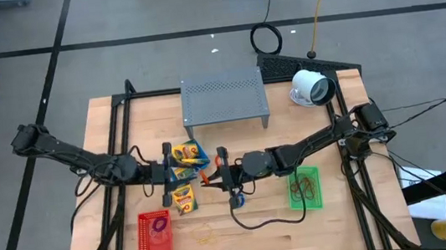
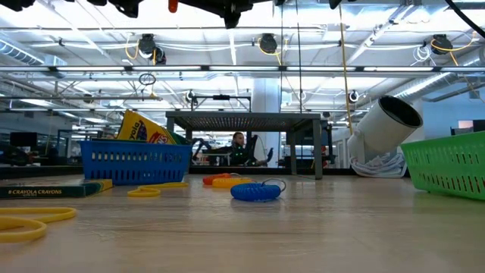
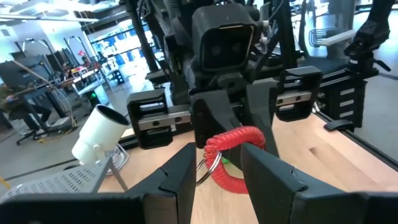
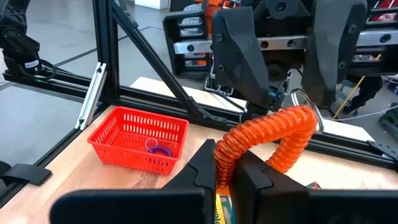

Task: Pick & Place Office Desk Supplies
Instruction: Put the orange spiral keychain into the red bin

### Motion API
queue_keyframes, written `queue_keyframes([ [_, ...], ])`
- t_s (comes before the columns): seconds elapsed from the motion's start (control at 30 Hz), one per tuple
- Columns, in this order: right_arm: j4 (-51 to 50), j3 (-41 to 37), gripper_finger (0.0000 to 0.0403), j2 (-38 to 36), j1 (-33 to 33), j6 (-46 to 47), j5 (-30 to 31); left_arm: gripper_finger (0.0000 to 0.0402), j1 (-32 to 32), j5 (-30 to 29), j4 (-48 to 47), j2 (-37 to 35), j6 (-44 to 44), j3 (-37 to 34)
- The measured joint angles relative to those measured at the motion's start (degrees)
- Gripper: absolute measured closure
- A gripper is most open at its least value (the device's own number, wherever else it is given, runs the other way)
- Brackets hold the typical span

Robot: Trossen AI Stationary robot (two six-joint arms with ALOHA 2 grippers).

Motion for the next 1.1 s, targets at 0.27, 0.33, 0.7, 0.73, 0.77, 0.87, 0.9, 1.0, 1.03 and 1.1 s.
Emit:
queue_keyframes([
  [0.27, 0.1, 0.0, 0.0393, 0.0, 0.0, 0.0, 0.0, 0.0266, 0.0, 0.0, -0.1, 0.0, 0.0, 0.0],
  [0.33, 0.0, 0.0, 0.0393, 0.0, 0.0, 0.0, 0.0, 0.0266, 0.0, 0.0, -0.1, 0.0, 0.0, 0.0],
  [0.7, 0.1, 0.0, 0.0393, 0.0, 0.0, 1.1, 0.0, 0.0266, 0.0, -0.5, -0.7, 0.0, -1.0, 0.0],
  [0.73, 0.1, 0.0, 0.0393, 0.0, 0.0, 1.1, 0.0, 0.0266, 0.0, -0.5, -0.7, 0.0, -1.2, 0.0],
  [0.77, 0.1, 0.0, 0.0393, 0.0, 0.0, 1.1, 0.0, 0.0266, 0.0, -0.5, -0.7, 0.0, -1.3, 0.0],
  [0.87, 0.2, 0.0, 0.0393, 0.0, 0.0, 1.1, 0.0, 0.0266, 0.1, -0.6, -0.7, 0.0, -1.4, 0.0],
  [0.9, 0.3, 0.0, 0.0393, 0.0, 0.0, 1.1, 0.0, 0.0266, 0.1, -0.6, -0.7, 0.0, -1.6, 0.0],
  [1.0, 0.2, 0.0, 0.0393, 0.0, 0.0, 1.1, 0.0, 0.0266, 0.1, -0.6, -0.7, 0.0, -2.2, 0.0],
  [1.03, 0.3, 0.0, 0.0393, 0.0, 0.0, 1.1, 0.0, 0.0266, 0.1, -0.7, -0.7, 0.0, -2.2, 0.0],
  [1.1, 0.3, 0.0, 0.0393, 0.0, 0.0, 1.1, 0.0, 0.0266, 0.1, -0.7, -0.7, 0.0, -2.3, 0.0],
])
